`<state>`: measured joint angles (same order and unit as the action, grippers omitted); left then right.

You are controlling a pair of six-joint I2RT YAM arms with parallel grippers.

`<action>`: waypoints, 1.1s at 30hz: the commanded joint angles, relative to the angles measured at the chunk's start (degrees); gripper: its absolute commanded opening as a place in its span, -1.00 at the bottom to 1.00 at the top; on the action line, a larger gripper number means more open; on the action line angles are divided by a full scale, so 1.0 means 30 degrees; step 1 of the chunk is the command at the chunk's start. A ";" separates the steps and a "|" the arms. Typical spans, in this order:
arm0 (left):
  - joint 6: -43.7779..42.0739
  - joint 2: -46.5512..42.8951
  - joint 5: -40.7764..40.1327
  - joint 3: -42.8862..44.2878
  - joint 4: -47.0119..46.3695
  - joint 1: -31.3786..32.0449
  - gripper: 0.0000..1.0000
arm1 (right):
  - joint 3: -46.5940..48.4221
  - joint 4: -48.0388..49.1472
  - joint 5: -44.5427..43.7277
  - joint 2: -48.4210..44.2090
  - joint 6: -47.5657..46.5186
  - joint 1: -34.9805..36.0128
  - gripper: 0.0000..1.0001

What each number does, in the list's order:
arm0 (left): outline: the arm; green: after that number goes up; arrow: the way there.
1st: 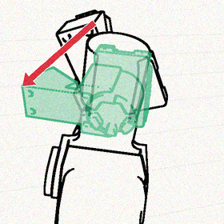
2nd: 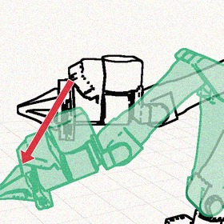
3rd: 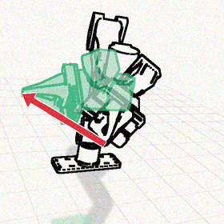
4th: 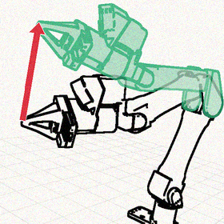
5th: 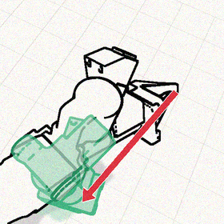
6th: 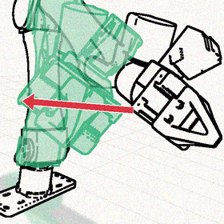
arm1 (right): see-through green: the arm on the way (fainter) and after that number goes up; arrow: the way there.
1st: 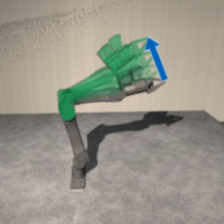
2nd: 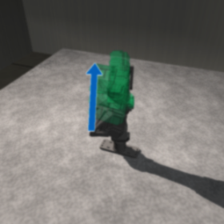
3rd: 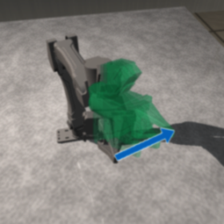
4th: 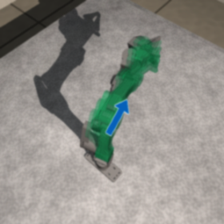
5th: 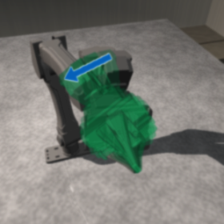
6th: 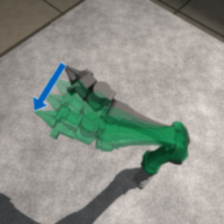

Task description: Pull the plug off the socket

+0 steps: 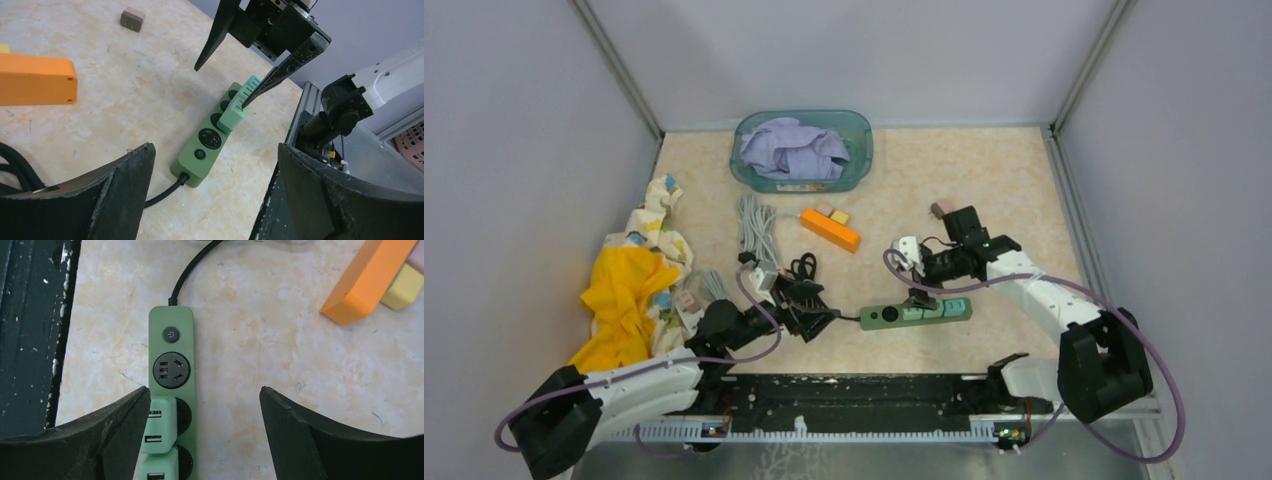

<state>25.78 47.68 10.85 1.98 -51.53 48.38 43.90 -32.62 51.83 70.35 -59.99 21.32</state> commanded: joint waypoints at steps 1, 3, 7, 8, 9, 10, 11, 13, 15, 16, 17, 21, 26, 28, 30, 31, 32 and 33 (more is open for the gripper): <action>-0.0227 -0.0715 -0.0386 -0.0657 0.0492 -0.0096 0.93 | 0.0663 -0.0569 -0.1672 0.0765 -0.1041 0.1045 0.57; -0.0237 -0.0930 -0.0357 -0.0757 0.0613 -0.0072 0.93 | 0.0977 -0.1522 -0.1509 0.0858 -0.1645 0.1067 0.53; -0.0464 -0.1294 -0.0106 -0.0548 0.1134 -0.0074 0.93 | 0.1361 -0.2999 -0.0635 0.0186 -0.2133 0.1201 0.41; -0.0531 -0.1339 0.0011 -0.0455 0.1306 -0.0072 0.93 | 0.1238 -0.3040 -0.0886 -0.0045 -0.2008 0.1344 0.38; -0.0591 -0.1396 0.0110 -0.0381 0.1437 -0.0094 0.93 | 0.0966 -0.2965 -0.1317 -0.0283 -0.1871 0.1460 0.37; -0.0602 -0.1433 0.0218 -0.0362 0.1505 -0.0075 0.93 | 0.0599 -0.2754 -0.1770 -0.0503 -0.1711 0.1548 0.36; -0.0622 -0.1448 0.0268 -0.0406 0.1488 -0.0076 0.93 | 0.0224 -0.2490 -0.2266 -0.0644 -0.1523 0.1665 0.34; -0.0610 -0.1411 0.0289 -0.0543 0.1260 -0.0074 0.93 | -0.0411 -0.1790 -0.3120 -0.0836 -0.0953 0.1845 0.25; -0.0624 -0.1309 0.0273 -0.0599 0.1078 -0.0074 0.93 | -0.0694 -0.1397 -0.3406 -0.0949 -0.0638 0.1857 0.18; -0.0599 -0.1257 0.0237 -0.0586 0.1050 -0.0094 0.93 | -0.0780 -0.1202 -0.3444 -0.0971 -0.0524 0.1872 0.14; -0.0585 -0.1169 0.0289 -0.0533 0.1035 -0.0075 0.93 | -0.0824 -0.1098 -0.3475 -0.0976 -0.0465 0.1914 0.11; -0.0751 -0.0870 0.0457 -0.0354 0.1011 -0.0081 0.93 | -0.1009 -0.1357 -0.4075 -0.0517 -0.0919 0.2217 0.00; -0.1381 -0.0480 0.0834 -0.0385 0.0638 -0.0081 0.93 | -0.0866 -0.1683 -0.3649 -0.0432 -0.1220 0.2406 -0.29; -0.2034 -0.0293 0.1390 -0.0367 0.0386 -0.0073 0.93 | -0.0891 -0.1873 -0.3626 -0.0380 -0.1471 0.2443 -0.38; -0.2871 -0.0161 0.2161 -0.0366 -0.0012 -0.0075 0.93 | -0.0843 -0.2075 -0.3614 -0.0338 -0.1700 0.2458 -0.49; -0.3301 -0.0073 0.2518 -0.0388 -0.0225 -0.0072 0.93 | -0.0773 -0.2138 -0.3533 -0.0294 -0.1734 0.2471 -0.59; -0.3779 0.0059 0.2873 -0.0424 -0.0490 -0.0050 0.93 | -0.0662 -0.2270 -0.3376 -0.0255 -0.1778 0.2513 -0.69; -0.4267 0.0243 0.3160 -0.0507 -0.1032 0.0004 0.93 | -0.0524 -0.2429 -0.3213 -0.0199 -0.1857 0.2569 -0.76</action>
<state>19.38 47.33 15.07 0.45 -48.75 48.38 40.75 -39.22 40.42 69.08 -63.09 28.14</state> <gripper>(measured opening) 0.965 0.317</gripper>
